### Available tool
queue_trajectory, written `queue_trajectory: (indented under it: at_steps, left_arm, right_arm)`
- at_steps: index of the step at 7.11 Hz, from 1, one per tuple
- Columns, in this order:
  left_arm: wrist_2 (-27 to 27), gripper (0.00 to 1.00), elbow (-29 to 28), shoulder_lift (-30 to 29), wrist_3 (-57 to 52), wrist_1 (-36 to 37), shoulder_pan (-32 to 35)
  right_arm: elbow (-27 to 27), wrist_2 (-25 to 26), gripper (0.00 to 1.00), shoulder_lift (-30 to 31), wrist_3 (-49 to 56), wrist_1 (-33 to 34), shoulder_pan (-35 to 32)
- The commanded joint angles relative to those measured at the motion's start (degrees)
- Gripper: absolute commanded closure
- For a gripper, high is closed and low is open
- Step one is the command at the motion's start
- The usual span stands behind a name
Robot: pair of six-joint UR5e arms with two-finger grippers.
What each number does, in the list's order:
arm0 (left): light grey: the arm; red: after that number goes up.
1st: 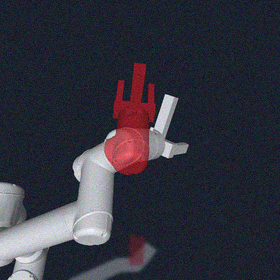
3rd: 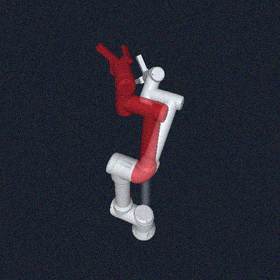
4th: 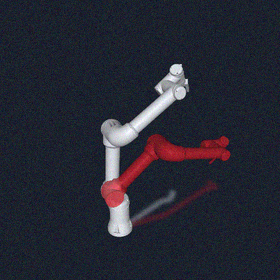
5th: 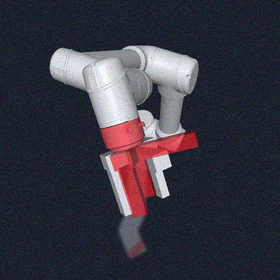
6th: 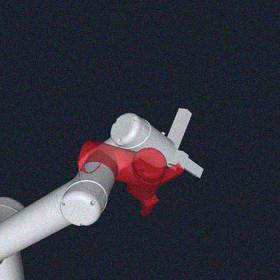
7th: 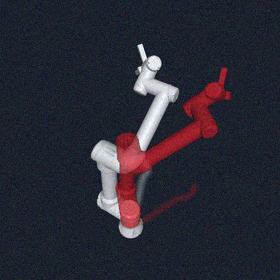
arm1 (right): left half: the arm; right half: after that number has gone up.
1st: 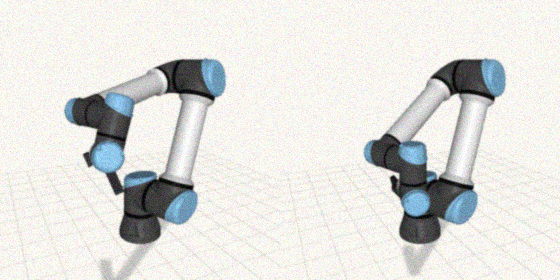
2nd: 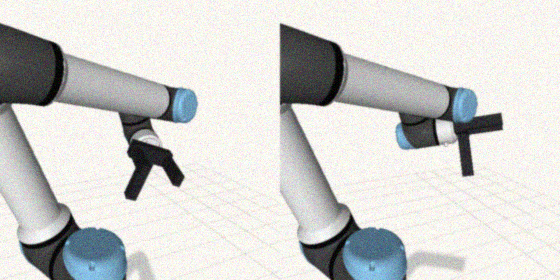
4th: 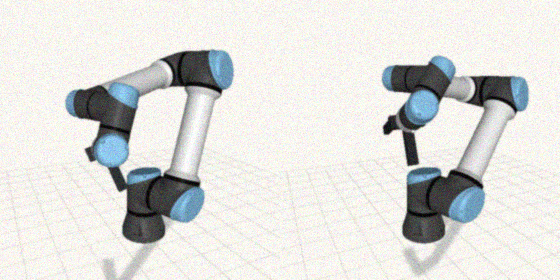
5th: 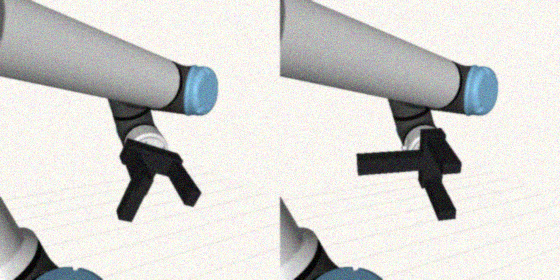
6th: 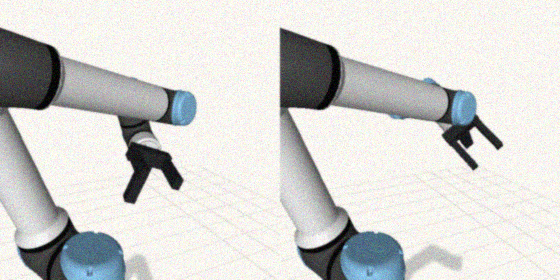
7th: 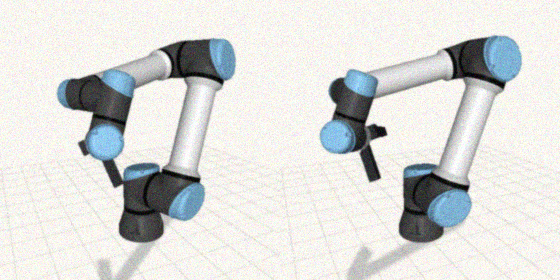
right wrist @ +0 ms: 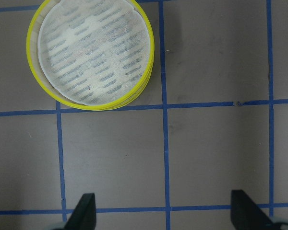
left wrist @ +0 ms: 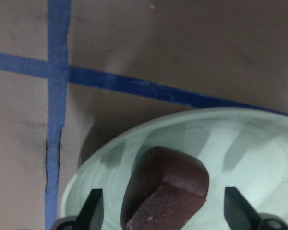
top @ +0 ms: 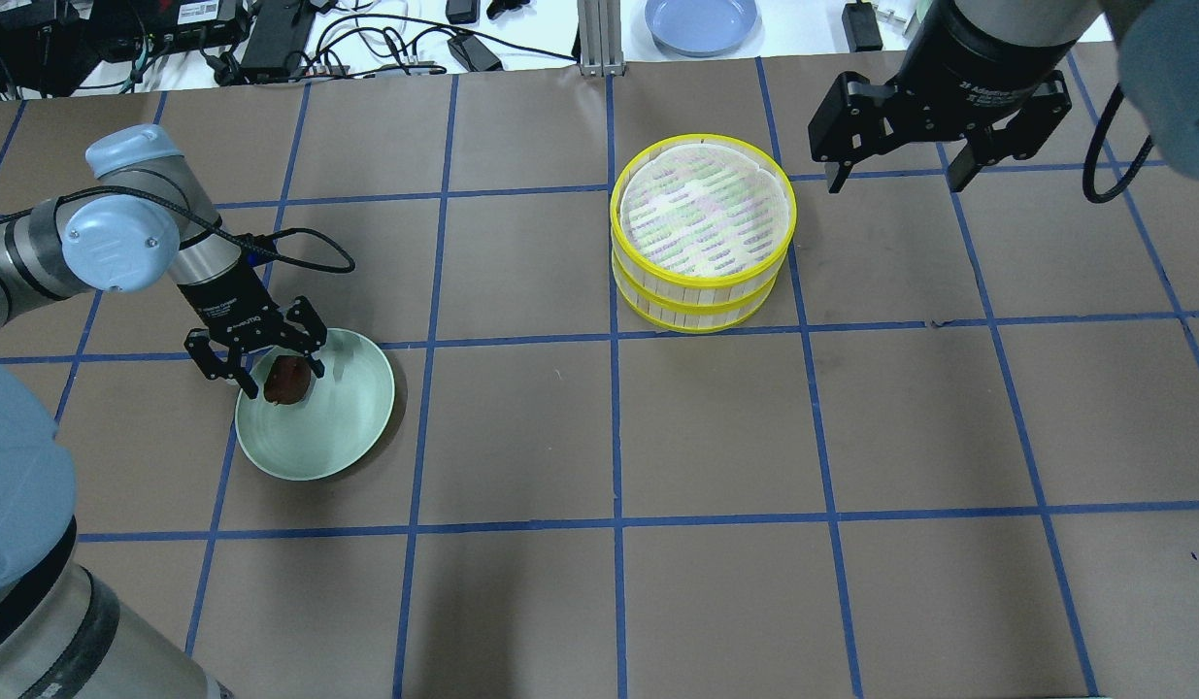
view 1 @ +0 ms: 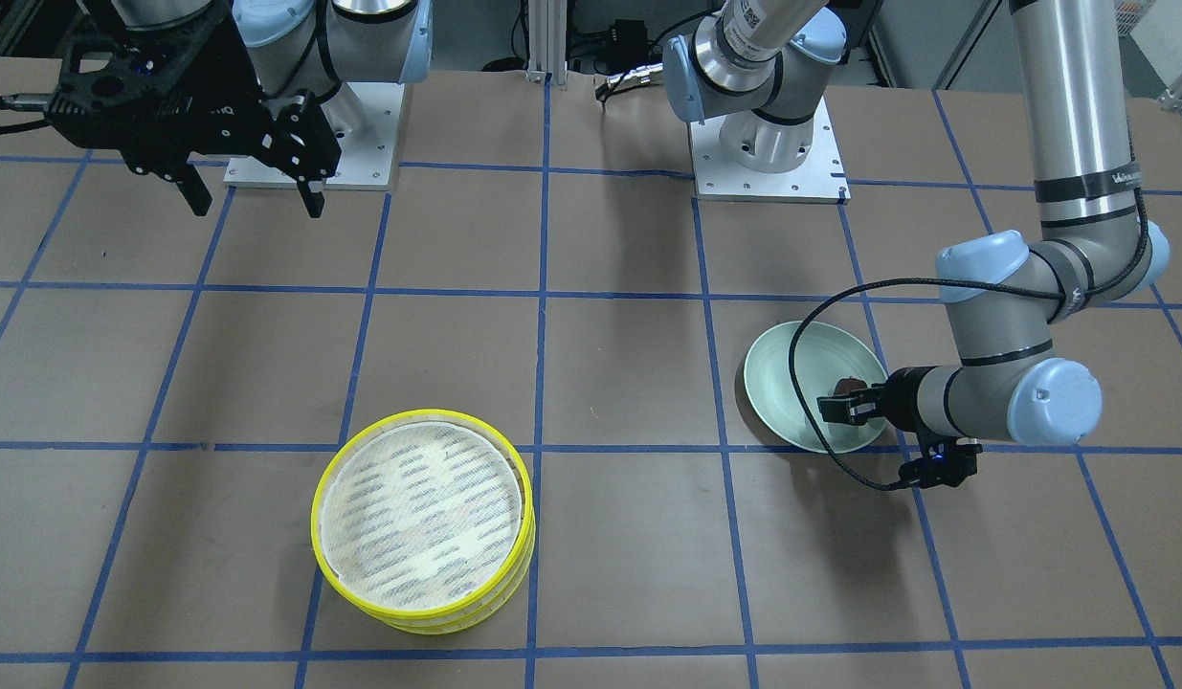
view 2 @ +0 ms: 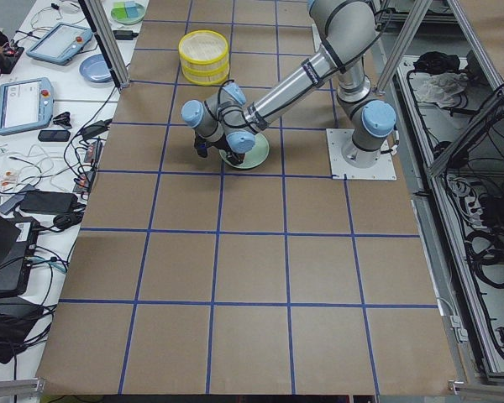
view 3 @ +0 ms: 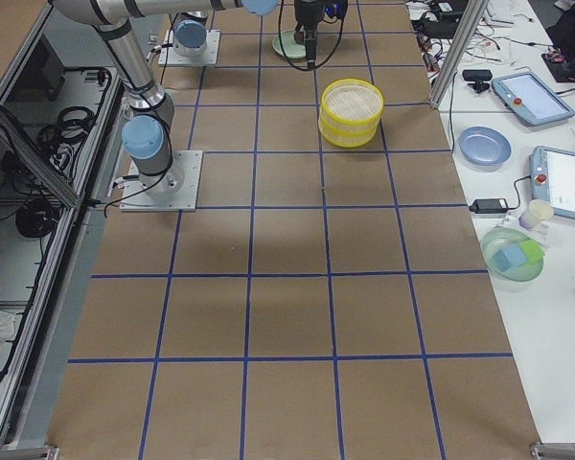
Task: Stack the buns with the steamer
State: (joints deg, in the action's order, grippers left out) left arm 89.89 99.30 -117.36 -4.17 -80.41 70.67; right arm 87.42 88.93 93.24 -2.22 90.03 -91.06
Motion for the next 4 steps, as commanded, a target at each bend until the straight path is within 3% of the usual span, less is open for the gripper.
queue_trajectory:
  at_steps: [1, 3, 4]
  left_arm:
    - [-0.2, 1.0, -0.2, -0.3, -0.1, 3.0, 0.0]
    - [-1.0, 1.0, -0.8, 0.3, 1.1, 6.1, 0.1]
    - [-6.9, 1.0, -2.3, 2.4, 5.1, 5.7, 1.1]
  right_arm:
    - [-0.5, 1.0, 0.0, 2.0, 0.8, -0.7, -0.1]
    - [-0.5, 1.0, 0.0, 2.1, 0.9, -0.6, 0.1]
    - [-0.4, 1.2, 0.0, 2.1, 0.9, -0.8, 0.1]
